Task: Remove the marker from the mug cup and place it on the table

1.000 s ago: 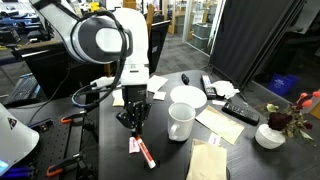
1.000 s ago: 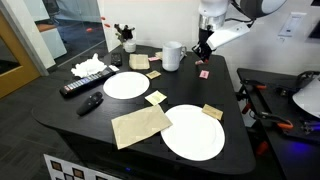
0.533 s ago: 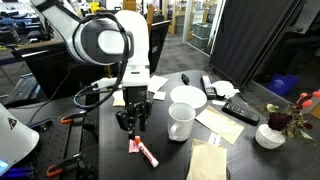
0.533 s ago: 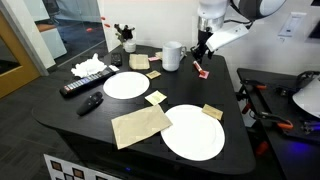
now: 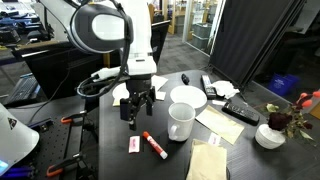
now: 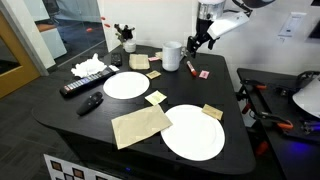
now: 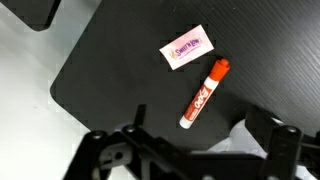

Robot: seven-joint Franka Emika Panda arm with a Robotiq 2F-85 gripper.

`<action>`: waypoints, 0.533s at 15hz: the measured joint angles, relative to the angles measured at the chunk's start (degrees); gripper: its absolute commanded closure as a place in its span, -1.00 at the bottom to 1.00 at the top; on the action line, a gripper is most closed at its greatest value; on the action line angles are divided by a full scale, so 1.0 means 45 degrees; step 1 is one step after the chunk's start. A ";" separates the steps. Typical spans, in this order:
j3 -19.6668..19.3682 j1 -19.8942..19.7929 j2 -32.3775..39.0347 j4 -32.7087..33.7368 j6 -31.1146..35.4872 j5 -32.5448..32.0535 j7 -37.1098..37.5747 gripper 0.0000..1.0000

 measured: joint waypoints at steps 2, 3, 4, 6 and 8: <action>0.0000 0.0000 -0.0536 -0.0001 -0.0110 0.0977 -0.1376 -1.00; 0.0000 -0.0001 -0.0833 0.0000 -0.0237 0.1503 -0.2121 -1.00; 0.0000 -0.0002 -0.1126 0.0006 -0.0418 0.1993 -0.2822 -1.00; 0.0000 -0.0004 -0.1722 0.0076 -0.0964 0.2795 -0.4051 -1.00; 0.0000 -0.0016 -0.2296 0.0209 -0.1576 0.3315 -0.5011 -1.00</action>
